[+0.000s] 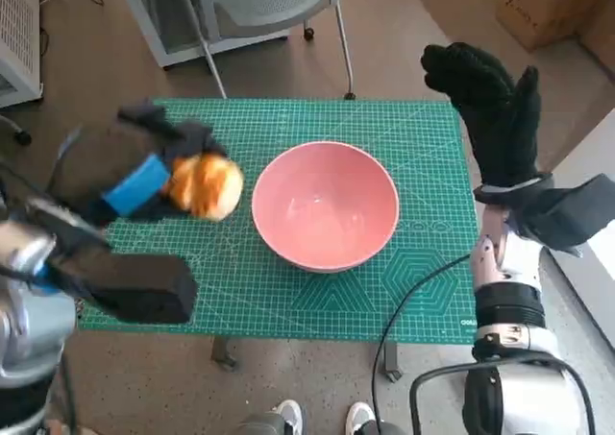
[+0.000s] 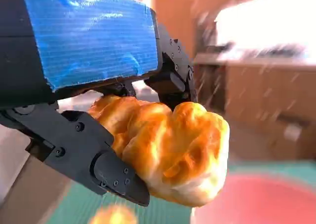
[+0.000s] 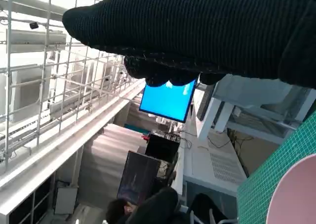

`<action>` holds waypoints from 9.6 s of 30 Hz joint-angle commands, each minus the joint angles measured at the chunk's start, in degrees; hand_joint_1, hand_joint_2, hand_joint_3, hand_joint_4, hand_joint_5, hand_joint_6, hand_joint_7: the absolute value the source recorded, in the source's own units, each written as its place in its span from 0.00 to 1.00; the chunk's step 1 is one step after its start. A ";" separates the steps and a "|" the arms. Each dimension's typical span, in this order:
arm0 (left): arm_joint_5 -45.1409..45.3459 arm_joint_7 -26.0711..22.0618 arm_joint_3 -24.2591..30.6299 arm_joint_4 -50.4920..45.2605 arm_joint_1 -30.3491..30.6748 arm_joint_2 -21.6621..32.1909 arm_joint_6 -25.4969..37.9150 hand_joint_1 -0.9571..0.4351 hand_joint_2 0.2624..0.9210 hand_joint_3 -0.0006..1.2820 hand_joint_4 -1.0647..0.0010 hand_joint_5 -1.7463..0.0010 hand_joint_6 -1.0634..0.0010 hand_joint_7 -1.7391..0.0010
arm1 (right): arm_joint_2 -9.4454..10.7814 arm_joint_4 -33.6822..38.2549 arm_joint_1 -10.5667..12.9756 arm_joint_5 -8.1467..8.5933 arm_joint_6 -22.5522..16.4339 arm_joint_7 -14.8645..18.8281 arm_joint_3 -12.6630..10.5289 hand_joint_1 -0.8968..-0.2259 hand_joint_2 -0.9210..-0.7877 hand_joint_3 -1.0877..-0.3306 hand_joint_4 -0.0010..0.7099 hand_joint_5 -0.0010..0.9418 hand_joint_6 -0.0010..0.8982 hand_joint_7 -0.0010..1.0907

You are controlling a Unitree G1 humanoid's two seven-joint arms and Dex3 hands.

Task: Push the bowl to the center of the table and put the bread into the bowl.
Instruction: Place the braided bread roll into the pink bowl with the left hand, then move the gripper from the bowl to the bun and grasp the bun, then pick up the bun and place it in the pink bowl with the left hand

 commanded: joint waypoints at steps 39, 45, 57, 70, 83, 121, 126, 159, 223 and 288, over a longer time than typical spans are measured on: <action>6.41 10.35 -24.35 55.48 -28.37 -17.64 -27.98 0.69 1.00 0.02 0.33 0.33 0.34 0.39 | -0.69 -4.56 3.73 0.27 1.00 0.30 -0.60 0.29 0.00 0.53 0.27 0.00 0.39 0.00; 5.56 10.94 -24.57 60.55 -28.10 -18.48 -28.66 0.69 1.00 0.05 0.37 0.30 0.38 0.37 | -0.71 -4.23 3.68 0.26 0.60 0.48 -0.69 0.29 0.00 0.52 0.26 0.00 0.38 0.00; 0.58 3.15 -23.23 63.13 -26.68 -18.34 -24.89 0.49 0.83 0.01 0.89 0.97 0.76 0.95 | -0.10 -3.88 3.20 0.55 1.00 0.49 -0.74 0.27 0.00 0.53 0.24 0.00 0.38 0.01; 1.01 11.86 -21.43 59.05 -23.75 -14.05 -31.08 0.27 0.86 0.01 0.92 1.00 0.75 0.99 | 0.44 -2.69 2.05 -0.38 0.63 -0.42 -0.37 0.27 0.00 0.53 0.26 0.01 0.38 0.01; -4.77 7.01 -10.71 37.15 -15.55 -2.84 -27.37 0.20 0.87 0.00 0.93 1.00 0.75 0.99 | 0.46 -0.07 0.35 -0.66 0.49 -0.23 0.09 0.22 0.00 0.53 0.26 0.00 0.38 0.00; -12.19 -2.46 3.74 27.91 5.81 8.83 -9.10 0.39 0.65 0.00 1.00 1.00 0.79 1.00 | 1.61 0.06 -0.67 3.14 3.63 4.50 -1.47 0.27 0.00 0.61 0.27 0.00 0.42 0.01; -11.52 -1.92 1.84 30.86 4.67 7.28 -8.10 0.37 0.66 0.00 0.99 1.00 0.80 1.00 | 1.32 0.36 -0.65 2.64 3.11 4.26 -1.48 0.27 0.00 0.61 0.27 0.00 0.41 0.01; -2.39 14.95 -14.52 70.72 -16.49 -8.75 -10.87 0.44 0.70 0.00 0.97 1.00 0.78 1.00 | -0.46 -2.51 1.03 0.22 2.98 1.76 0.12 0.26 0.00 0.59 0.27 0.00 0.41 0.00; 2.65 23.28 -22.53 72.52 -18.84 -7.50 -5.69 0.69 1.00 0.07 0.41 0.32 0.41 0.30 | -0.16 -3.76 1.49 0.45 3.03 1.17 -0.11 0.27 0.00 0.56 0.27 0.00 0.39 0.00; 0.36 13.28 -17.50 36.99 -13.70 -18.83 -9.67 0.68 0.99 0.09 0.44 0.46 0.54 0.45 | -0.44 -7.36 4.21 0.90 2.74 2.26 -0.01 0.26 0.00 0.53 0.28 0.00 0.40 0.01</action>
